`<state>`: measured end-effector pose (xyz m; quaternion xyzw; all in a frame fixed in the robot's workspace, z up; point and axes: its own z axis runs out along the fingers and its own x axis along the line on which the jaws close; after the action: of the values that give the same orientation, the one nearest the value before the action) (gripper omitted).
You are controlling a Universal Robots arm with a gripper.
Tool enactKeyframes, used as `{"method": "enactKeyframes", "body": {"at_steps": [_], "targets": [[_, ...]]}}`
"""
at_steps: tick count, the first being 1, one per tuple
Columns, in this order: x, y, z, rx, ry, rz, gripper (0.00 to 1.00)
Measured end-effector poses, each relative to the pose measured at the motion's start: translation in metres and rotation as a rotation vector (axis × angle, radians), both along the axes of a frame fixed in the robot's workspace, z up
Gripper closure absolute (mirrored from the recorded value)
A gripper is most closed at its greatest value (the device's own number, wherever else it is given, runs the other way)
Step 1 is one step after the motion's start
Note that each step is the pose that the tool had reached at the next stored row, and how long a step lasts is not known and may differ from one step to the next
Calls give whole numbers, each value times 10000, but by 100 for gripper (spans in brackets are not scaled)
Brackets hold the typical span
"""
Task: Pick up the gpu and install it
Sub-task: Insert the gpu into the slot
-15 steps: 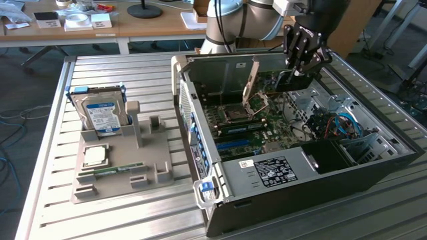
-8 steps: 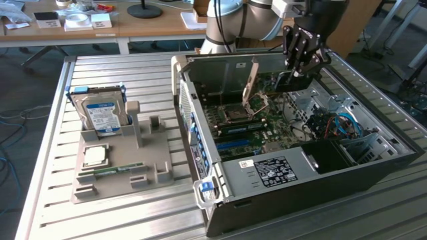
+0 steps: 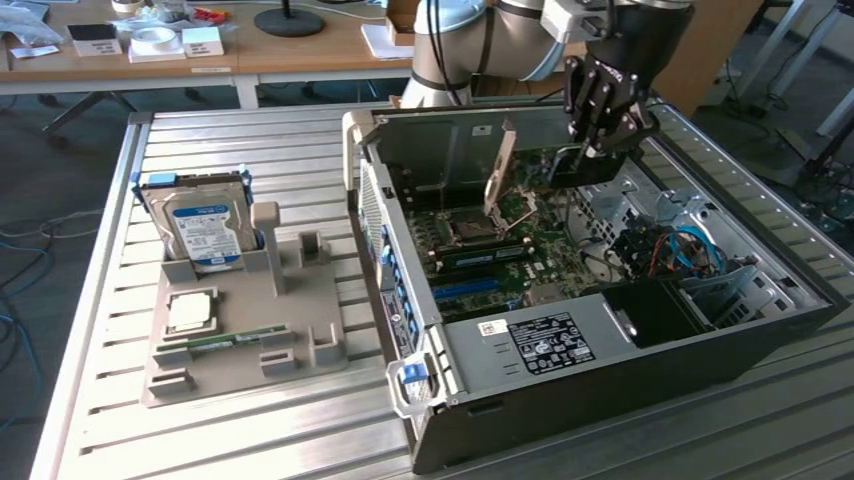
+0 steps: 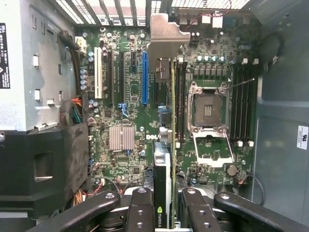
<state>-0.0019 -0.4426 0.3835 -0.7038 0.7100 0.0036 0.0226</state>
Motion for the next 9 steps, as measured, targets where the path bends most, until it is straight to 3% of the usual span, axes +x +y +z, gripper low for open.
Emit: {"method": "enactKeyframes", "body": {"at_steps": [9], "targets": [[-22, 0, -118, 3, -51, 0, 73]]}}
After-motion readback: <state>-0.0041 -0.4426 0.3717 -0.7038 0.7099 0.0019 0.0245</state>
